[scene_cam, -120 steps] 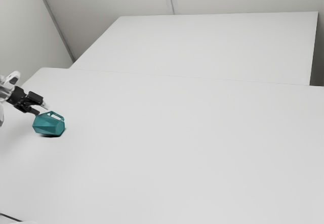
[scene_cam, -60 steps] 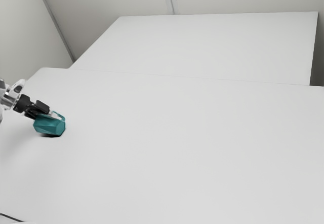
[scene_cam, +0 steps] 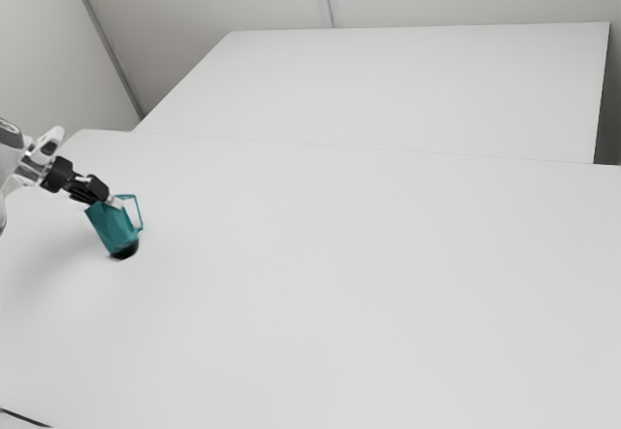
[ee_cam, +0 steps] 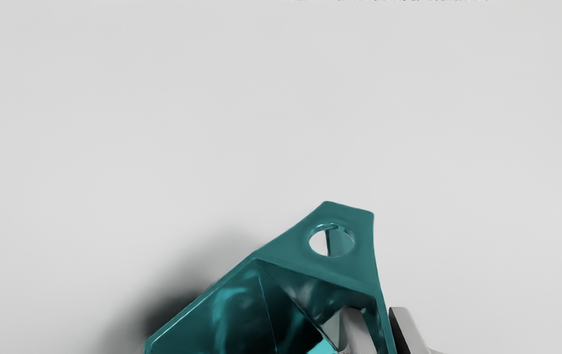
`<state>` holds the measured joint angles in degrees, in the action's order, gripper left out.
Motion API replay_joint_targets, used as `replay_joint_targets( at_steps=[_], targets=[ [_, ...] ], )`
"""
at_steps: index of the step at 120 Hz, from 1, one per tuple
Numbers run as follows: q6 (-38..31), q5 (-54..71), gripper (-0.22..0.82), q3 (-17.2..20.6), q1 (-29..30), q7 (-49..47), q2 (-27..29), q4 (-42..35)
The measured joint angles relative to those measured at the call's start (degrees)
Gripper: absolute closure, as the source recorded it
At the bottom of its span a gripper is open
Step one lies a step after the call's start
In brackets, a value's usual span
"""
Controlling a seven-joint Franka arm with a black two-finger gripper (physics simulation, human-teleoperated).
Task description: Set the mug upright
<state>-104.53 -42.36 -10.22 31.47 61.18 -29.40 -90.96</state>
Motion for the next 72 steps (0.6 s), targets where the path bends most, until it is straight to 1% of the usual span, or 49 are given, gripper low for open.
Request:
replay_joint_targets(
  at_steps=[13,27,39,53,61,72],
  targets=[
    [0.0,2.3,0.76,0.2,-2.4,-1.1,2.7,-0.3],
    [-0.9,8.5,0.78,0.3,-7.1,-4.1,7.3,-2.1],
    [-3.0,17.1,0.78,3.6,-10.2,-8.3,10.7,-3.7],
    [-5.6,26.9,0.79,5.5,-15.4,-14.5,13.2,-5.1],
    [-7.4,31.9,0.79,6.3,-18.3,-18.7,15.6,-7.8],
    [-10.2,38.8,0.79,9.0,-20.7,-25.0,19.5,-12.5]
  ],
)
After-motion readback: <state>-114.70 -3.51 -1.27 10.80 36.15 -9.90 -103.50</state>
